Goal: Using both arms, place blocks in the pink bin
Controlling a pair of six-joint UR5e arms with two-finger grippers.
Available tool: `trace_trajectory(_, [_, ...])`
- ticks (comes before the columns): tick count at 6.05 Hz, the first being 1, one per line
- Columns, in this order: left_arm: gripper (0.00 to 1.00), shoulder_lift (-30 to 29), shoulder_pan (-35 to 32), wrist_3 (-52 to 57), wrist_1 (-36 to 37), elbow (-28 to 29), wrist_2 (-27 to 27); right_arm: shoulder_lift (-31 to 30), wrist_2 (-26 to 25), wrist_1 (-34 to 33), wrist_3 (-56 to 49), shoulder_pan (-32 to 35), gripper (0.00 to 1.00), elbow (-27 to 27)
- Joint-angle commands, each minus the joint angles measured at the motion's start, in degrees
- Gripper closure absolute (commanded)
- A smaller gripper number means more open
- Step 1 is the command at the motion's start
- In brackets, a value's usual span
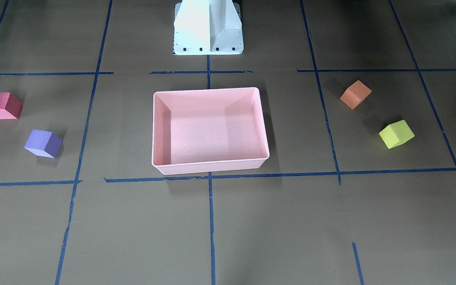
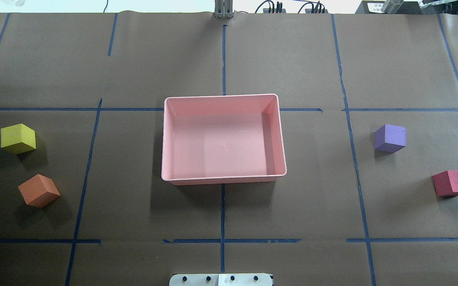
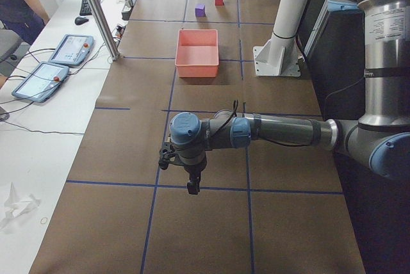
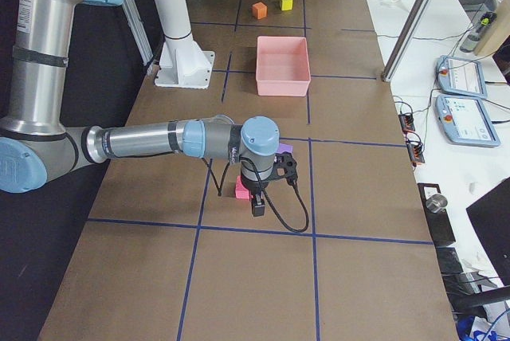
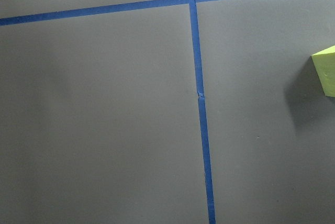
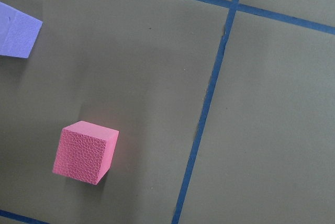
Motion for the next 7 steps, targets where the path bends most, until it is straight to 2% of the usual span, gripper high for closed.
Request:
trace_trajectory(1, [0.00, -0.26, 0.09, 0.00, -0.09, -0.15, -0.01, 0.26, 2.00, 0.00, 0.35, -0.09, 0.00, 0.00])
trace_trajectory(2, [0.00, -0.18, 0.09, 0.00, 0.00, -0.15, -0.01, 2.79, 3.85, 1.04, 7.40, -0.52, 0.00, -0.09])
trace_trajectory(3, [0.00, -0.09, 0.00, 0.00, 0.00, -0.15, -0.10, 4.38, 4.30, 9.84, 23.74, -5.22, 0.00, -0.35])
trace_trajectory(4, [0.00, -0.09, 0.09, 0.00, 0.00, -0.15, -0.10, 6.57, 2.04, 20.63, 42.61, -13.10, 0.00, -1.39])
trace_trajectory(5, [0.00, -0.09, 0.09, 0.00, -0.09, -0.15, -0.10, 8.42, -2.50, 25.88, 53.50, -19.97, 0.00, -1.84])
trace_trajectory(7, [0.00, -0.09, 0.09, 0.00, -0.09, -0.24, -0.10, 12.90, -11.30, 26.63, 65.34, -29.40, 0.01, -2.72])
